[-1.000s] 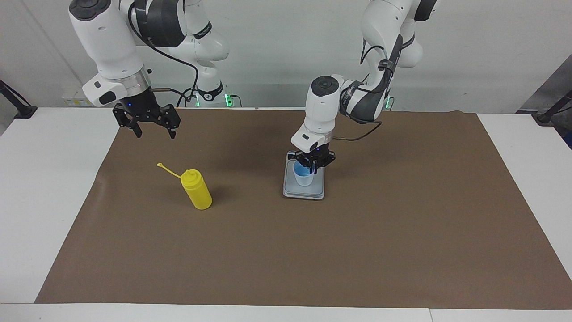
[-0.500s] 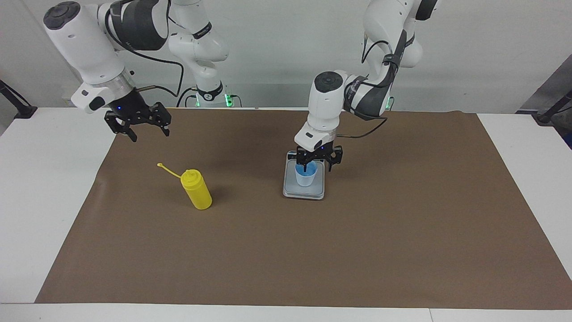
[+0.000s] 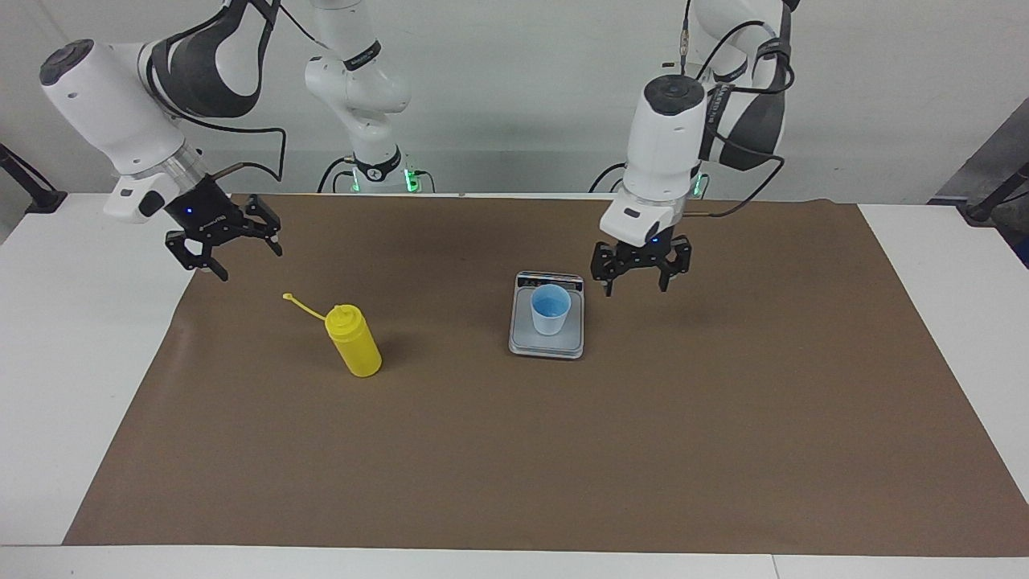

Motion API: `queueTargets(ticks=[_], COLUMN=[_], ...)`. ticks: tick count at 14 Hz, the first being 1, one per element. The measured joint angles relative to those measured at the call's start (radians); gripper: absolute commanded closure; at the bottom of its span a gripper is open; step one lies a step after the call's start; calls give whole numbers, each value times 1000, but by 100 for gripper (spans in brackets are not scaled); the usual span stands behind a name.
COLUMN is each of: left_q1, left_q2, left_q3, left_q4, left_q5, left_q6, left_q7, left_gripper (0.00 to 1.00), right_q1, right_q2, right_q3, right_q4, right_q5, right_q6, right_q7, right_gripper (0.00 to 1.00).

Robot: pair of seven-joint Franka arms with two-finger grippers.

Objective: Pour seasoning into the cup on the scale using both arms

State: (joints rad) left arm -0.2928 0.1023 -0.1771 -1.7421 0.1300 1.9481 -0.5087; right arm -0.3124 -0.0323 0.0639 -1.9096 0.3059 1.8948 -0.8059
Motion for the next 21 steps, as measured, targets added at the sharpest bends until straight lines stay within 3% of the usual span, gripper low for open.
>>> queueTargets(ticks=[5,10,16,21], left_q1=[162,267,312,379], left_q2=[-97,-113,-113,-116], left_q3=[5,10,9,14], left_q4=[2,49,44,98], left_q5=[-59,-65,-72,-162], left_q6=[-133,-229,-247,-285], left_q7=[288,498,523,510], left_gripper=[0,0,0,0], right_q1=[-87,-124,-124,-121], right_q2=[31,128,207,280], right_q3=[-1,-2,0,2], right_q4=[-101,-137,-165,-181], right_q5=[155,315,432,557], right_q6=[33,53,81,82], right_q7=[-402,-709,-931,-1088], right_gripper=[0,0,0,0])
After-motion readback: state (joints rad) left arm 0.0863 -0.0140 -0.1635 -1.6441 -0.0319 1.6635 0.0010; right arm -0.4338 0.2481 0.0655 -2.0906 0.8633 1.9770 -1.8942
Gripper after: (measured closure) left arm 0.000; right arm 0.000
